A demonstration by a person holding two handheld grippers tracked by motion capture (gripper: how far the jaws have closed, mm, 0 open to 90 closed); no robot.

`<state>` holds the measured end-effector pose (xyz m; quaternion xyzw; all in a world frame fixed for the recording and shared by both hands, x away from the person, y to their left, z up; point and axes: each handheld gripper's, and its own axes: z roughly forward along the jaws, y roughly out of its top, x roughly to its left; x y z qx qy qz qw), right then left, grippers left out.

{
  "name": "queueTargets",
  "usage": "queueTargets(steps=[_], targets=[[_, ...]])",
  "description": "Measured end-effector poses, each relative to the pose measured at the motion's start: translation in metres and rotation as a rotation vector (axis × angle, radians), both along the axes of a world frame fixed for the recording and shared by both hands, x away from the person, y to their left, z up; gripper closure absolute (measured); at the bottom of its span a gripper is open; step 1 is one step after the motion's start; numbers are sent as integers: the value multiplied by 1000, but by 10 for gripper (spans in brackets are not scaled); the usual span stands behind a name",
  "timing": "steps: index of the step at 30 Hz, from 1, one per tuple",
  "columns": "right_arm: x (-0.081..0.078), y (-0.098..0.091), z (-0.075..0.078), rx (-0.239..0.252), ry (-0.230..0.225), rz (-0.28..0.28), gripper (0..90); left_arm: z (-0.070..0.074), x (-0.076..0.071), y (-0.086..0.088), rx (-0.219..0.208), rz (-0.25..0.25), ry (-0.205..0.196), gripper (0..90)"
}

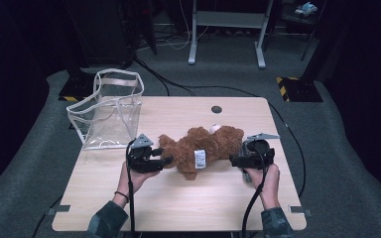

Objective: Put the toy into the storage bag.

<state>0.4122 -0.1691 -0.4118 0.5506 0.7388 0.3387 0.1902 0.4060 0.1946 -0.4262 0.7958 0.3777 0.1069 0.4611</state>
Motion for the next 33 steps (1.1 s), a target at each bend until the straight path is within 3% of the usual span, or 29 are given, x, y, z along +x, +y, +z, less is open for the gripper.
queueTargets(steps=[2, 4, 7, 15, 21, 25, 27, 28, 31, 33], targets=[[3, -1, 3, 3, -7, 0, 0, -1, -2, -5, 13, -30, 1, 579], [5, 0, 6, 9, -11, 0, 1, -4, -7, -9, 40, -53, 0, 604], [8, 1, 11, 4, -19, 3, 3, -8, -11, -11, 44, -68, 5, 618], [11, 0, 10, 16, -23, -20, 10, -29, -28, -20, 60, -151, 50, 612], [15, 0, 6, 18, -27, -28, 19, -30, -31, -21, 75, -206, 61, 578], [24, 6, 13, 45, -49, -30, 20, -24, -27, -18, 58, -197, 54, 525], [31, 13, 16, 51, -52, -33, 19, -21, -26, -17, 51, -186, 55, 454], [31, 13, 16, 51, -52, -33, 19, -18, -25, -15, 43, -173, 55, 454], [41, 27, 17, 39, -52, -23, 16, -8, -20, -9, 14, -131, 35, 344], [51, 38, 17, 36, -58, -20, 13, 1, -12, -1, -20, -81, 24, 320]])
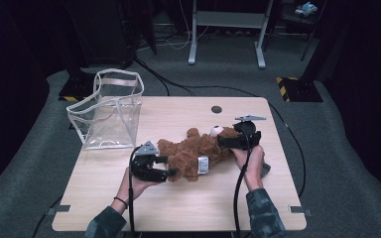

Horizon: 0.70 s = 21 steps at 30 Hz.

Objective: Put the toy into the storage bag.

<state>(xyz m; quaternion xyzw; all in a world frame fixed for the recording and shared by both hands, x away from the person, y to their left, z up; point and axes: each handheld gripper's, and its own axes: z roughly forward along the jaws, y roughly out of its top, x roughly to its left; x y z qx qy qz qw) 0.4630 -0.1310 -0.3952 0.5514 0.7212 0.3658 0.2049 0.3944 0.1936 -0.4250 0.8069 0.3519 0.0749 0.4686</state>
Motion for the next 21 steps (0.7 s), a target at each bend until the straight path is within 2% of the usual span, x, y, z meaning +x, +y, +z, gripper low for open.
queueTargets(steps=[2, 3, 5, 6, 7, 8, 10, 12, 21], targets=[[5, 6, -2, 9, 15, 3, 3, 5, 7, 4, 2, 32, -7, 308], [8, 9, -4, 3, 19, 12, 1, 5, 7, 4, 2, 32, -7, 304], [12, 16, -8, -16, 39, 23, 0, 6, 16, 8, 13, 71, 3, 297], [12, 18, -11, -15, 51, 38, 0, 6, 19, 10, 23, 83, 3, 296], [11, 21, -14, -33, 62, 52, 0, 4, 21, 10, 11, 96, 11, 293], [10, 22, -17, -52, 63, 66, 0, 4, 23, 12, 21, 101, 9, 292], [7, 24, -21, -60, 74, 71, 0, 3, 24, 13, 22, 104, 12, 287], [-1, 21, -31, -91, 76, 88, 0, 1, 26, 14, 36, 123, 10, 286], [-24, -1, -50, -95, 72, 137, 0, -3, 37, 8, 80, 146, 0, 280]])
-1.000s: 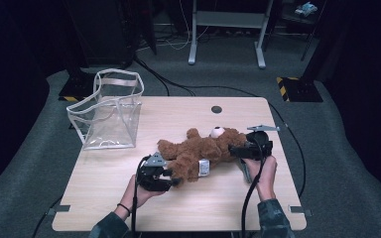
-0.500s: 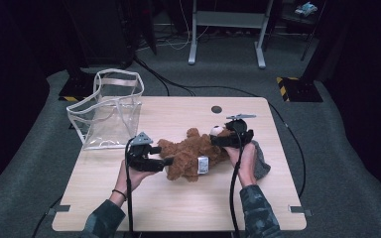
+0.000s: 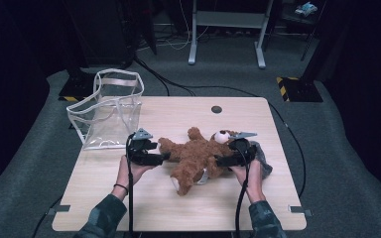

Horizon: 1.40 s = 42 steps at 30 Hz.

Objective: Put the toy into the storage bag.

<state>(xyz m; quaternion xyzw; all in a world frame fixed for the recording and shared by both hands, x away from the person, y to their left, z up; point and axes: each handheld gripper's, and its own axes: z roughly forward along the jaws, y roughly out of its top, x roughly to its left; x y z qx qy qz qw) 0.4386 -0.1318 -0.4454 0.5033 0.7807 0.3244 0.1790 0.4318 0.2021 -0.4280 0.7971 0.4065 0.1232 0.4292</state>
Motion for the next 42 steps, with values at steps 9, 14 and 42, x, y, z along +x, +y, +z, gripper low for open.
queueTargets(steps=[9, 14, 42], targets=[[-14, -22, -3, 85, 4, -29, 4, 8, 8, -18, 51, -22, -27, 278], [-24, -20, 7, 120, -16, -55, 8, 8, 13, -27, 89, -49, -23, 274], [-33, 18, 3, 124, 30, -37, 71, -13, -20, -60, 128, -171, -21, 254]])
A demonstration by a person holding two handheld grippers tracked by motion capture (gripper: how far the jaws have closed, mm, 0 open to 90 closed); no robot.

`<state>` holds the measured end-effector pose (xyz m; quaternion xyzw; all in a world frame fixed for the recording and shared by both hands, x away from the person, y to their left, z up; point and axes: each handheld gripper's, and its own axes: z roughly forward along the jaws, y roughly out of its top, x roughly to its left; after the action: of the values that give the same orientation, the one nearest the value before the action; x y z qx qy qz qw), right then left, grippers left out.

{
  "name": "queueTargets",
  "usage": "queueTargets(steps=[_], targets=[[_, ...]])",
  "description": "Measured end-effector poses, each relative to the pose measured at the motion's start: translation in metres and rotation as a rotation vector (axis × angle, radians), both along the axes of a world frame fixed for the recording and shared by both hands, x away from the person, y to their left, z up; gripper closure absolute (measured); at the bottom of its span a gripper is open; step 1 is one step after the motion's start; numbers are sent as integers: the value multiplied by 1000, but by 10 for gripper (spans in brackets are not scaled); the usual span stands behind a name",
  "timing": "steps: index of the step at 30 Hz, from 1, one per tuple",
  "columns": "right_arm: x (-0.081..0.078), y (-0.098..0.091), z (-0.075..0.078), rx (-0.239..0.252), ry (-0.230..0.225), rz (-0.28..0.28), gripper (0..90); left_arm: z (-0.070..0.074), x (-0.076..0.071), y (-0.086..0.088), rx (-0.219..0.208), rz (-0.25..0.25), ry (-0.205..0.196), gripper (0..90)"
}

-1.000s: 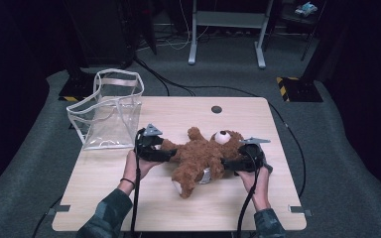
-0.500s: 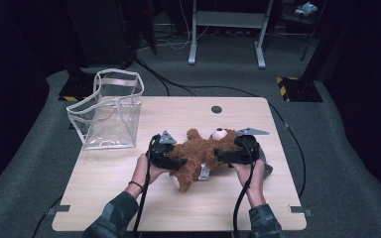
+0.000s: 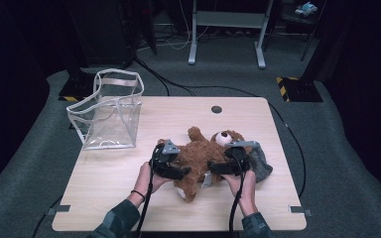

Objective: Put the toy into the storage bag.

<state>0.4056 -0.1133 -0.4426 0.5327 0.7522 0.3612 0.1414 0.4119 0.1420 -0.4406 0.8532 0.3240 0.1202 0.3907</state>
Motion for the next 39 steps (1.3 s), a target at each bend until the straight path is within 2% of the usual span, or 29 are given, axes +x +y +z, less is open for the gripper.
queueTargets(steps=[5, 7, 9, 10, 12, 13, 14, 15, 16, 17, 18, 20, 24, 28, 29, 31, 35, 39], targets=[[-6, -8, -14, 16, 22, -15, 105, 11, 10, 7, -1, 26, -21, 252], [-8, -10, -19, 12, 23, -21, 117, 18, 21, 11, 15, 48, -25, 249], [-8, -11, -21, 9, 27, -21, 137, 19, 24, 11, 21, 57, -26, 249], [-9, -12, -23, 13, 28, -23, 150, 19, 28, 11, 37, 59, -24, 249], [-10, -14, -29, 15, 40, -35, 224, 19, 35, 10, 59, 52, -19, 249], [-10, -15, -31, 7, 28, -34, 275, 19, 38, 9, 71, 49, -20, 250], [-10, -15, -31, 7, 28, -34, 275, 19, 38, 9, 71, 49, -20, 268], [-11, -16, -32, 11, 22, -28, 363, 18, 43, 7, 125, 29, -34, 276], [-11, -17, -32, 8, 23, -23, 403, 16, 45, 5, 145, 22, -35, 278], [-11, -17, -32, 8, 23, -23, 403, 16, 45, 5, 145, 22, -35, 280], [-11, -18, -31, 9, 25, -22, 472, 13, 49, 6, 164, -7, -31, 280], [-11, -18, -31, 2, 19, -21, 494, 10, 52, 9, 150, -13, -2, 282], [-9, -19, -30, 4, 37, -36, 483, 5, 56, 14, 143, -23, -6, 277], [-8, -20, -29, -1, 26, -37, 486, 1, 58, 15, 148, -31, 4, 271], [-8, -20, -27, -6, 23, -36, 504, -3, 60, 16, 147, -43, 19, 261], [-7, -18, -25, -9, 21, -35, 514, -9, 62, 17, 155, -33, 23, 263], [-6, -17, -24, -28, 17, -25, 533, -18, 64, 19, 144, -30, 30, 270], [-3, -16, -24, -22, 19, -35, 551, -28, 66, 19, 153, -18, 49, 285]])
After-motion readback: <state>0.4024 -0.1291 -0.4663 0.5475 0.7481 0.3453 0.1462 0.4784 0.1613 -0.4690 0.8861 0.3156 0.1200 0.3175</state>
